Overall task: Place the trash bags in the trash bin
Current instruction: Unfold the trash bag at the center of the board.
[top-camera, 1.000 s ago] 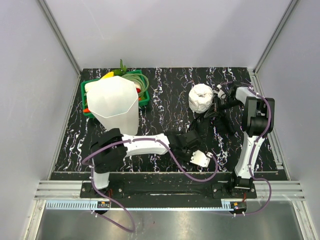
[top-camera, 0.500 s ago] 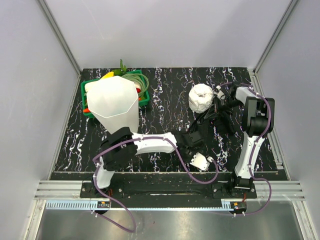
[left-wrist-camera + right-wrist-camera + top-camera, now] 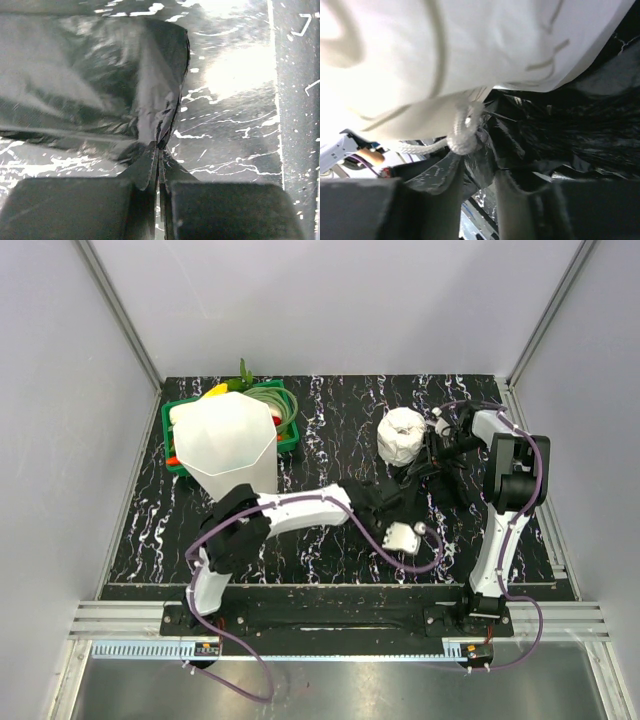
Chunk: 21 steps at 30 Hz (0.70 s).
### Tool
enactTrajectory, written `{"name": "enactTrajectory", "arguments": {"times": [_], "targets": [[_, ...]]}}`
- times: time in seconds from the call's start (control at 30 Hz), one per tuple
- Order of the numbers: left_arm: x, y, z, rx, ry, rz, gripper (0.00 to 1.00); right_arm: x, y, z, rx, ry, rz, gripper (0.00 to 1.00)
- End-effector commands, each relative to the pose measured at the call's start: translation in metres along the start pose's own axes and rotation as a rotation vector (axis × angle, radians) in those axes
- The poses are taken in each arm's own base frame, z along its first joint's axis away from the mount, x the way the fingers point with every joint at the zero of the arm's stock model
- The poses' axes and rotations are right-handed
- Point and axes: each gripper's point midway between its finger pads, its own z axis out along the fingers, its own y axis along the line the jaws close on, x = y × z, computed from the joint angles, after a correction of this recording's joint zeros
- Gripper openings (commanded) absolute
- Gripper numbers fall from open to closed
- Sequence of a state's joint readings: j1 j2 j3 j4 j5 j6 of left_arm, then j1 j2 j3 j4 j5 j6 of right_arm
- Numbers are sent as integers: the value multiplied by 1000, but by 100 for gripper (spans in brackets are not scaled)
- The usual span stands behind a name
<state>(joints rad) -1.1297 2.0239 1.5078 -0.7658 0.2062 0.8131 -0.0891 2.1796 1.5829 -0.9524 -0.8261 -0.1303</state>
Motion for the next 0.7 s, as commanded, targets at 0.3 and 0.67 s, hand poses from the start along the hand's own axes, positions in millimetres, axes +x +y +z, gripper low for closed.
{"name": "enactTrajectory", "arguments": {"times": [0.3,0.67], "targets": [[-16,94,-176,-68,-586,-709,0,-43,100,-112,50,-257,-380,73],[-8,139,-197,37,-732,-1066,0,-1,174,-112,45,-295,-741,61]]}}
